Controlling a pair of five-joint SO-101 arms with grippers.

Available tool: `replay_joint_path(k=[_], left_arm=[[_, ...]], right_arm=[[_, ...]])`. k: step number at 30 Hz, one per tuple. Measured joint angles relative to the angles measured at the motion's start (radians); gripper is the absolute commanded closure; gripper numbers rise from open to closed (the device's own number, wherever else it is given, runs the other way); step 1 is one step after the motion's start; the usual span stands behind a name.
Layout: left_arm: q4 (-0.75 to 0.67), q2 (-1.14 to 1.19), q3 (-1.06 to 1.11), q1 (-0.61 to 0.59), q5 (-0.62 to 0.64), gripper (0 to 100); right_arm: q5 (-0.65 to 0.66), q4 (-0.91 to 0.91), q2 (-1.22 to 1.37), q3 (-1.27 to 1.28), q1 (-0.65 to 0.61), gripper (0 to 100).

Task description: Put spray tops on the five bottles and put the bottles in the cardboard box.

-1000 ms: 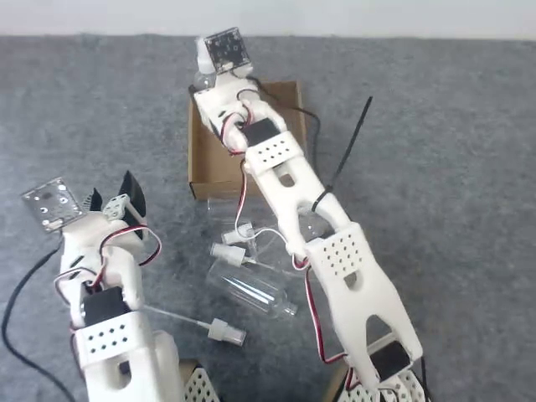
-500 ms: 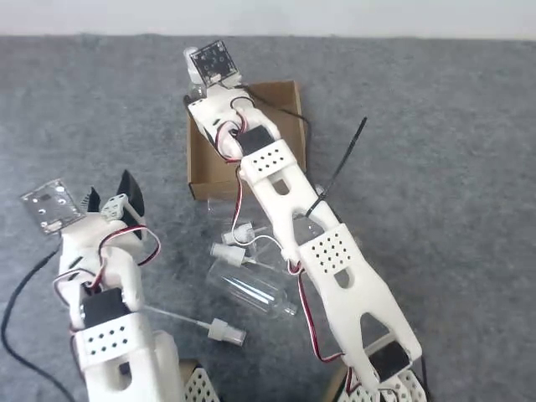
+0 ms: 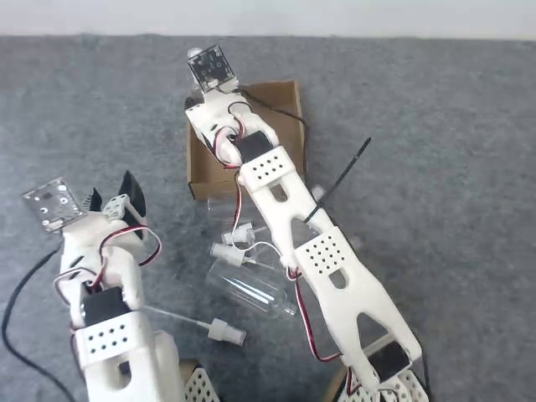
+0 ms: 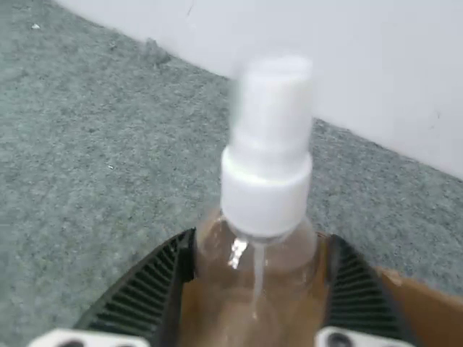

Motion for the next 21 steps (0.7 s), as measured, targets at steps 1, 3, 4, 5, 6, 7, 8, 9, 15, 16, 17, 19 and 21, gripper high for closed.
replay_joint_path(k=[1,3,4,5,6,7,8,9,15,16,17,19,21], left_arm=[[0.0,0.0,0.0,0.0,0.0,79],[0.0,0.0,0.0,0.0,0.0,79],[0.0,0.0,0.0,0.0,0.0,79],[0.0,0.0,0.0,0.0,0.0,79],[0.0,0.0,0.0,0.0,0.0,79],[0.0,0.0,0.0,0.0,0.0,79],[0.0,0.0,0.0,-0.002,0.0,79],[0.0,0.0,0.0,-0.002,0.0,79],[0.0,0.0,0.0,-0.002,0.0,79],[0.0,0.0,0.0,-0.002,0.0,79],[0.0,0.0,0.0,-0.002,0.0,79],[0.0,0.0,0.0,-0.002,0.0,79],[0.0,0.0,0.0,-0.002,0.0,79]], right_arm=[[0.0,0.008,0.012,-0.009,0.002,73.8],[0.0,0.012,0.018,-0.012,0.002,73.8],[0.0,0.015,0.018,-0.012,0.0,73.8],[0.0,0.018,0.018,-0.014,0.0,73.8],[0.0,0.02,0.018,-0.014,0.0,73.8],[0.0,0.02,0.018,-0.014,0.0,73.8],[0.0,0.02,0.018,-0.014,0.0,73.8],[0.0,0.02,0.018,-0.014,0.0,73.7],[0.0,0.086,0.018,-0.014,0.0,73.6],[0.0,0.106,0.018,-0.014,0.0,73.6],[0.0,0.124,0.018,-0.014,0.0,73.6],[0.0,0.155,0.018,-0.014,0.0,73.7],[0.0,0.176,0.017,-0.014,0.0,73.7]])
